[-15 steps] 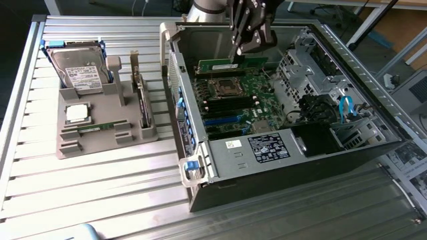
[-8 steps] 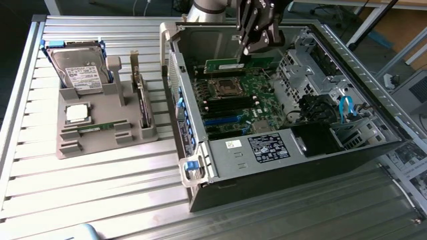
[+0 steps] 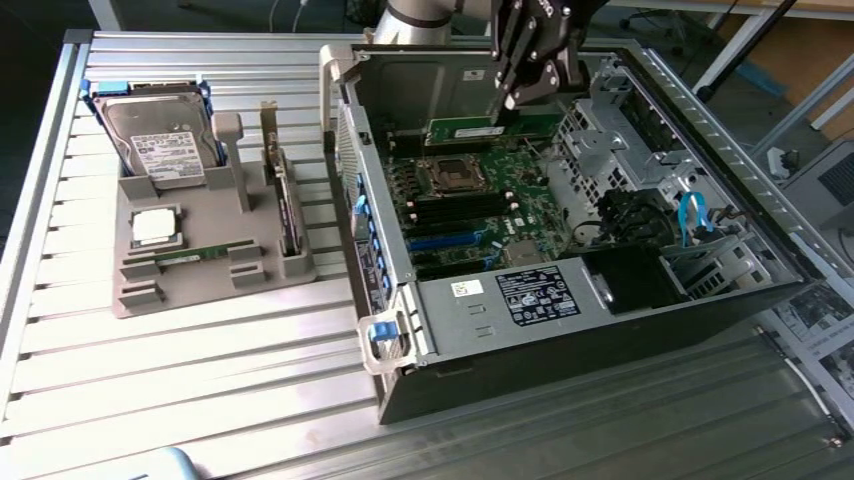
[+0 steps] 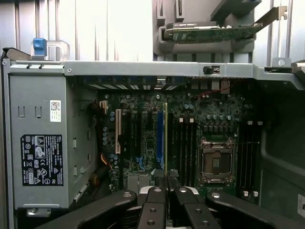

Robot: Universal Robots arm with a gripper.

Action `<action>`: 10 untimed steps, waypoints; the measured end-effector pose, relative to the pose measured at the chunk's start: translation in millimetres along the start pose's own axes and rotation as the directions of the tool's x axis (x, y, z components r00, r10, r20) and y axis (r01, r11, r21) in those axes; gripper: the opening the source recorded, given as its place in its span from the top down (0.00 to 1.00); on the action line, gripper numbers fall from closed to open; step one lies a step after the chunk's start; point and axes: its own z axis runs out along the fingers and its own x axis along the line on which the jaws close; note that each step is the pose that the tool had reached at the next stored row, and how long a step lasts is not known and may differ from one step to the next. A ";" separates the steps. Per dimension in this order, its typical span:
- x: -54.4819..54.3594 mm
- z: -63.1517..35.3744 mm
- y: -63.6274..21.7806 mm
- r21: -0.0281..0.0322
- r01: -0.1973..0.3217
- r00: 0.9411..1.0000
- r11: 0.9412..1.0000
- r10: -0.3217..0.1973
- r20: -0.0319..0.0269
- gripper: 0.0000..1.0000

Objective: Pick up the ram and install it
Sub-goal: 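Pick up the ram and move it above insertion slot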

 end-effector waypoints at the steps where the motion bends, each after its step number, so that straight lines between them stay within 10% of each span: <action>1: 0.0 0.0 -2.0 0.000 0.000 1.000 1.000 0.000 0.000 0.88; 10: 0.3 0.0 -20.6 0.000 0.000 1.000 1.000 0.000 0.000 0.88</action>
